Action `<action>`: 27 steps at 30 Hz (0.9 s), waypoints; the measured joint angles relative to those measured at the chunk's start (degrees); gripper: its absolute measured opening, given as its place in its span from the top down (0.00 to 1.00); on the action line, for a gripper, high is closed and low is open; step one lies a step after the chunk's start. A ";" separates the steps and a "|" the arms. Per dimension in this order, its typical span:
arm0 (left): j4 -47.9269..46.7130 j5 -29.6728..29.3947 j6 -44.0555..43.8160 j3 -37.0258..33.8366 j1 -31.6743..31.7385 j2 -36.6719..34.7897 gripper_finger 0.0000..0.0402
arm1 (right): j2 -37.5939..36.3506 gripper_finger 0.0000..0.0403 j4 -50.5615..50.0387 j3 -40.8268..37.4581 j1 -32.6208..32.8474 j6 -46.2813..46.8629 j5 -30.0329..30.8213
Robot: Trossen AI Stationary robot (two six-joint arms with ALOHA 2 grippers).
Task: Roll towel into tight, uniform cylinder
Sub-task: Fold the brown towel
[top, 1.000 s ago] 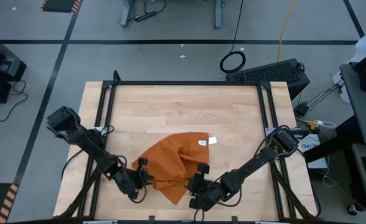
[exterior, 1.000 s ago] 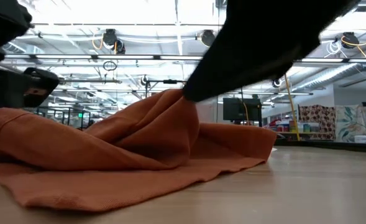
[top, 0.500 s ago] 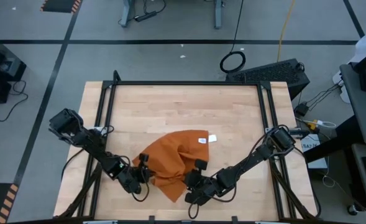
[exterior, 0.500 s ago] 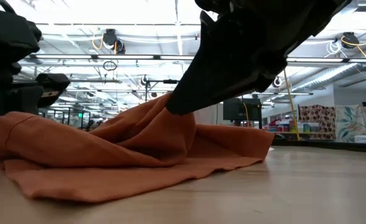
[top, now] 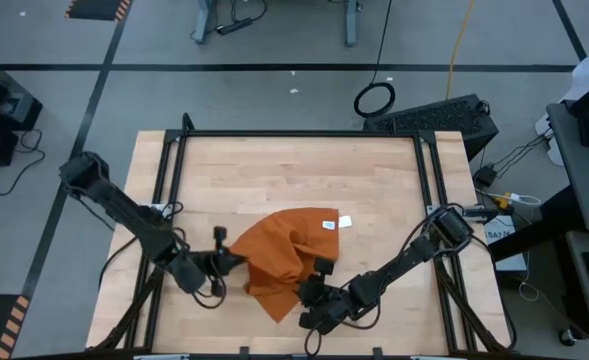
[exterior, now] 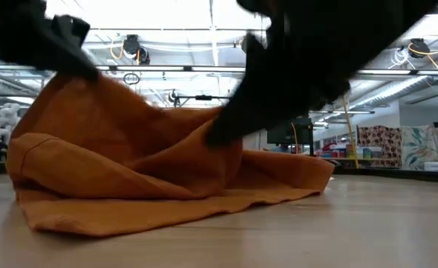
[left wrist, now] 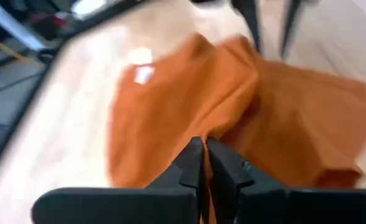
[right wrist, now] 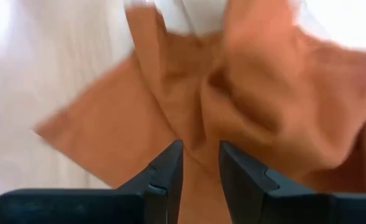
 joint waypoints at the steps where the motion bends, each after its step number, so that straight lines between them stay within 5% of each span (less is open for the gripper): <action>1: -0.74 -1.61 -0.19 0.00 0.00 -1.45 0.95 | 0.87 0.77 0.09 0.00 0.00 0.53 0.10; 8: -13.55 -13.45 -10.88 0.04 0.28 -9.99 0.95 | 5.17 0.77 0.73 -0.04 -0.28 6.39 2.11; 13: -18.06 -16.27 -12.19 0.04 0.33 -12.68 0.95 | 4.79 0.77 0.38 -0.02 -0.28 6.22 1.50; 20: -20.89 -22.31 -12.25 0.04 0.65 -13.14 0.95 | 2.07 0.77 -5.33 0.00 -0.28 10.44 -8.04; 27: -33.84 -23.68 -19.96 0.04 4.87 -13.11 0.94 | -1.07 0.77 -15.47 0.02 0.98 18.25 -12.55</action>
